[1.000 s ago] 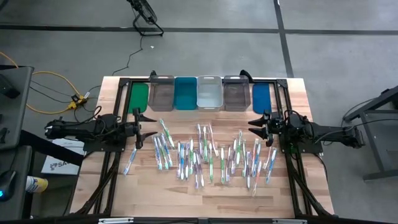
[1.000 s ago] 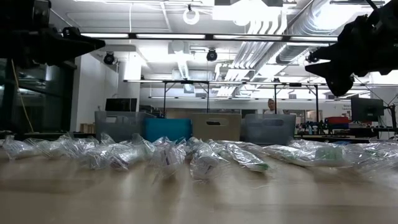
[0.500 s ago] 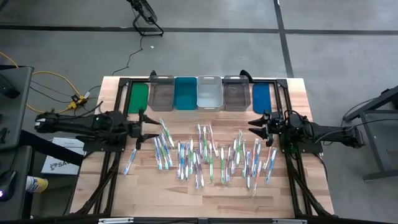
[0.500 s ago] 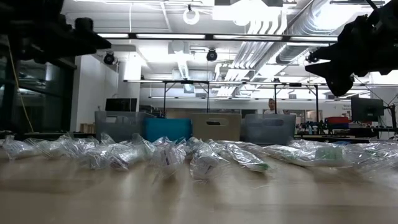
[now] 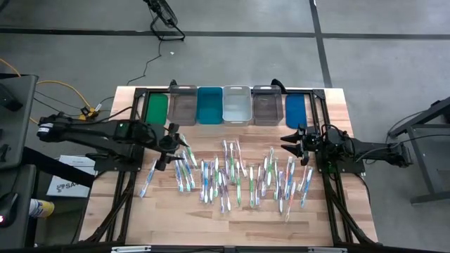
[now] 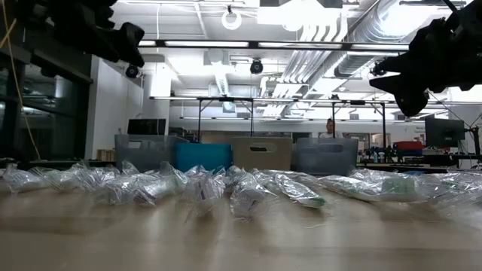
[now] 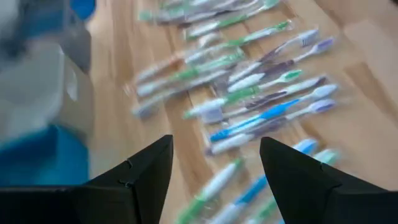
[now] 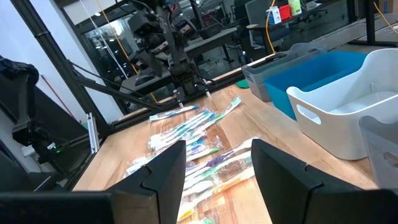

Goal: Pick & Place Toothbrushes
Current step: Put the blue toothbrush into the left black bin

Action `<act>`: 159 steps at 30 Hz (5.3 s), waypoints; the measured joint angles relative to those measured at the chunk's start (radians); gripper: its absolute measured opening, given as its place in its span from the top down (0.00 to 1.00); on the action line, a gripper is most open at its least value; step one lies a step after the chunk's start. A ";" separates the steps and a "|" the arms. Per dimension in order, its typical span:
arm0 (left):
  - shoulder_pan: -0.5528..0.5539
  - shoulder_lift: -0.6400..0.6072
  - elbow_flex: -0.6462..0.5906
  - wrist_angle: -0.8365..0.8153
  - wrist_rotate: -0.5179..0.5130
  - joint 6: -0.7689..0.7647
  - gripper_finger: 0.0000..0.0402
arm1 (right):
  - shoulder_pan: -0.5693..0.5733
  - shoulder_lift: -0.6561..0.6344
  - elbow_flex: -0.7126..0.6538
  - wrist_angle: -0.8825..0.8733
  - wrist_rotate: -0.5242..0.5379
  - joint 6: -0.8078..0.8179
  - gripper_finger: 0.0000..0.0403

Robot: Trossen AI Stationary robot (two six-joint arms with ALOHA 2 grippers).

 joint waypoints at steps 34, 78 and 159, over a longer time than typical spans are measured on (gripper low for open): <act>-0.110 0.185 0.034 -0.741 -0.052 -1.209 0.41 | 0.000 0.000 0.000 0.000 0.000 0.000 0.56; -0.151 0.467 -0.122 -0.460 0.016 -1.352 0.41 | 0.000 0.000 0.000 0.012 0.001 0.000 0.56; 0.693 0.565 0.571 -0.369 -0.046 1.279 0.95 | 0.000 0.000 0.000 0.012 0.000 0.000 0.56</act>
